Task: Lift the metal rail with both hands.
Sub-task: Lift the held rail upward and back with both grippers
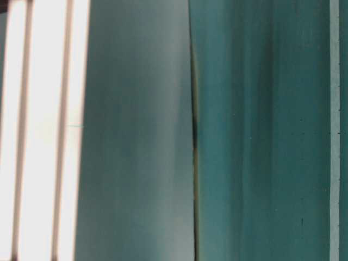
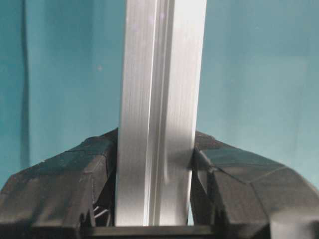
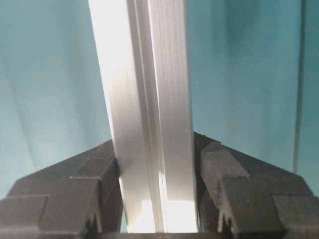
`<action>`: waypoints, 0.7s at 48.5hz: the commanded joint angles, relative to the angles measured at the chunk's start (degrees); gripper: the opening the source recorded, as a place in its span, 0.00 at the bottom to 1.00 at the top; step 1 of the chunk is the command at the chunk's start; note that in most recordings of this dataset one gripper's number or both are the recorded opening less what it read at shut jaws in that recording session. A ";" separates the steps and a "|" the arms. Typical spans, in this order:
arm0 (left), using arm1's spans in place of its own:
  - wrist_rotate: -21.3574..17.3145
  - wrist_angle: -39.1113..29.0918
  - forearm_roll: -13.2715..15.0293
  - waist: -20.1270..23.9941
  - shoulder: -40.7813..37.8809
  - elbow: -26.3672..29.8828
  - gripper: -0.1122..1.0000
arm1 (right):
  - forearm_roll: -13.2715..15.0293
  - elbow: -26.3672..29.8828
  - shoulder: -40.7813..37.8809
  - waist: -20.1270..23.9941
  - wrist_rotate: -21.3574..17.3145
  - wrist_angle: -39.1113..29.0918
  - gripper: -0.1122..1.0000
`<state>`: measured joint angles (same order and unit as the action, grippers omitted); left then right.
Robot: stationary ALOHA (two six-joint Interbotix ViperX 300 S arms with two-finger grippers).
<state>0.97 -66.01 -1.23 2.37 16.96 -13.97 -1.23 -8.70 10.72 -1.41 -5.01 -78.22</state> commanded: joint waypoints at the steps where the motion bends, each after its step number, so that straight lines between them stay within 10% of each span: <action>1: 0.18 -0.35 -0.09 0.18 2.02 2.64 0.42 | 0.09 2.72 1.41 -0.09 -0.97 -0.09 0.45; 34: 0.35 -3.25 -0.09 -0.97 4.04 9.40 0.42 | 0.18 13.01 1.76 1.49 -1.49 -2.20 0.45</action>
<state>1.14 -69.43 -1.23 1.85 20.48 -8.17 -0.97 0.88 12.39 -0.70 -5.54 -81.21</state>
